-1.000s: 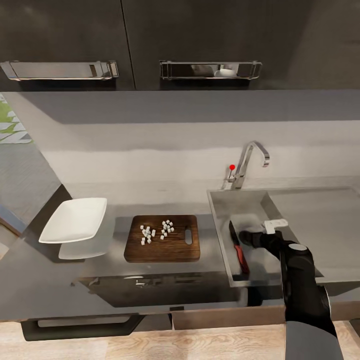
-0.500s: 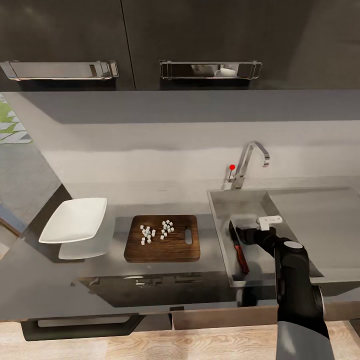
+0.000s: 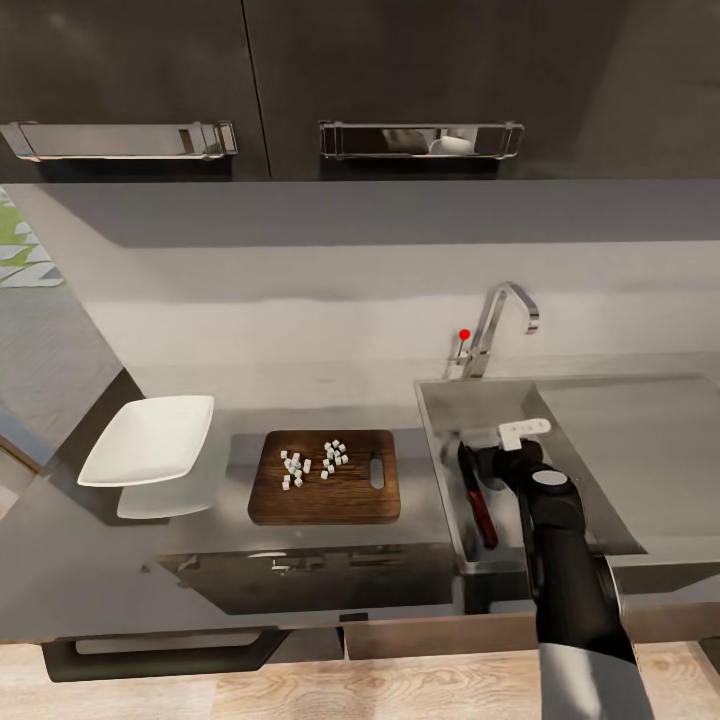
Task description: In the kitchen, take the Vidalia onion out of the sink, dice it on the chopping board with the paring knife, put the diced onion into the bowl on the countertop, then place both the paring knife and the chopping board into the sink.
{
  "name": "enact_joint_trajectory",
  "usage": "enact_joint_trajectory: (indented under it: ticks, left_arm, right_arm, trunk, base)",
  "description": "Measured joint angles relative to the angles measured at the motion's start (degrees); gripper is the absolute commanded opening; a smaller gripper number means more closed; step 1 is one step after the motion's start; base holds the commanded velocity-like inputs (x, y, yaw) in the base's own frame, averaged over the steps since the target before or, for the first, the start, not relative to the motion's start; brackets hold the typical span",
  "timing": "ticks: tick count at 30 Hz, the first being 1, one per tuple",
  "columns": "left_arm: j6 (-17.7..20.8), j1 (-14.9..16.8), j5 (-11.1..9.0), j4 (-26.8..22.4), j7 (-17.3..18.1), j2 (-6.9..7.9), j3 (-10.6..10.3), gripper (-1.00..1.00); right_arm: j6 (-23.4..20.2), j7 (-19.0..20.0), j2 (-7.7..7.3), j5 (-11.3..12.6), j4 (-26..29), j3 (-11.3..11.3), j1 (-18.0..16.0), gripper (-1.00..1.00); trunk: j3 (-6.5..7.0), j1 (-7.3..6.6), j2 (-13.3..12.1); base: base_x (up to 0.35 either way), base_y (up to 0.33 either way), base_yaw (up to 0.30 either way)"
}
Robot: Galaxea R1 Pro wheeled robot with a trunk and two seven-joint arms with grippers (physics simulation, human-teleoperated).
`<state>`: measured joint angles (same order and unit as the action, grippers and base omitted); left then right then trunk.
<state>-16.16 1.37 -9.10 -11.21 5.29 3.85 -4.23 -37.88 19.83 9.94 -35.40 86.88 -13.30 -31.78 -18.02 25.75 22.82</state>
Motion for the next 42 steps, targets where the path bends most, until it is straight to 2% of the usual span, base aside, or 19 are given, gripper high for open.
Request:
enact_joint_trajectory:
  ticks: [2,3,5,6,9,10,12,14,15,17,18,21,30,42]
  left_arm:
    - [0.0,0.0,0.0,0.0,0.0,-0.02,0.0,1.00]
    - [0.0,0.0,0.0,0.0,0.0,-0.02,0.0,1.00]
    - [0.0,0.0,0.0,0.0,0.0,-0.02,0.0,1.00]
    - [0.0,0.0,0.0,0.0,0.0,-0.02,0.0,1.00]
    - [0.0,0.0,0.0,0.0,0.0,-0.02,0.0,1.00]
    - [0.0,0.0,0.0,0.0,0.0,-0.02,0.0,1.00]
    - [0.0,0.0,0.0,0.0,0.0,-0.02,0.0,1.00]
    - [0.0,0.0,0.0,0.0,0.0,-0.02,0.0,1.00]
    - [0.0,0.0,0.0,0.0,0.0,-0.02,0.0,1.00]
    - [0.0,0.0,0.0,0.0,0.0,-0.02,0.0,1.00]
    - [0.0,0.0,0.0,0.0,0.0,0.02,0.0,1.00]
    - [0.0,0.0,0.0,0.0,0.0,0.06,0.0,1.00]
    - [0.0,0.0,0.0,0.0,0.0,0.07,0.0,1.00]
    - [0.0,0.0,-0.1,0.0,0.0,0.15,0.0,1.00]
  right_arm:
    - [-0.3,-5.1,0.00,0.5,-0.1,1.9,0.0,1.00]
    - [-0.4,-7.6,0.00,2.0,-0.2,2.8,0.0,1.00]
    - [-0.4,-10.1,0.00,5.5,-0.3,3.8,0.0,1.00]
    - [-0.4,-12.2,0.00,8.0,-0.3,5.2,0.0,1.00]
    - [-0.1,-18.5,0.02,10.9,-0.6,10.2,0.0,1.00]
    - [-0.1,-19.5,0.02,11.9,-0.6,11.2,0.0,1.00]
    - [0.9,-21.0,0.02,17.6,-0.6,12.7,0.1,1.00]
    - [2.8,-21.5,0.02,20.9,-0.3,13.1,0.3,1.00]
    - [4.1,-21.5,0.05,21.7,-0.2,13.8,0.8,1.00]
    - [5.4,-21.7,0.06,22.1,0.1,16.0,1.9,1.00]
    - [5.9,-21.7,0.06,22.3,0.6,17.9,2.6,1.00]
    - [6.3,-21.7,0.06,22.4,1.9,20.0,4.4,1.00]
    - [7.9,-21.7,0.06,22.6,2.9,20.7,8.6,1.00]
    - [6.2,-21.4,0.05,22.8,3.0,20.7,9.1,1.00]
  trunk:
    - [0.00,0.00,0.0]
    - [0.00,0.00,0.0]
    - [0.00,0.00,0.0]
    - [0.00,0.00,0.0]
    - [0.00,0.00,0.0]
    - [0.00,0.00,0.0]
    - [0.00,0.00,0.0]
    - [0.00,0.00,0.0]
    - [0.00,0.00,0.0]
    - [0.00,0.00,0.0]
    - [0.00,0.00,0.0]
    - [0.00,0.00,0.0]
    - [0.00,0.00,0.0]
    - [0.00,-0.01,0.0]
  base:
    - [0.000,0.000,0.000]
    - [0.000,0.000,0.000]
    - [0.000,0.000,0.000]
    - [0.000,0.000,0.000]
    - [0.000,0.000,0.000]
    - [0.000,0.000,0.000]
    - [0.000,0.000,0.000]
    - [0.000,0.000,0.000]
    - [0.000,0.000,0.000]
    - [0.000,0.000,0.000]
    - [0.000,0.000,0.000]
    - [0.000,0.000,0.000]
    - [0.000,0.000,0.000]
    - [0.037,0.068,0.000]
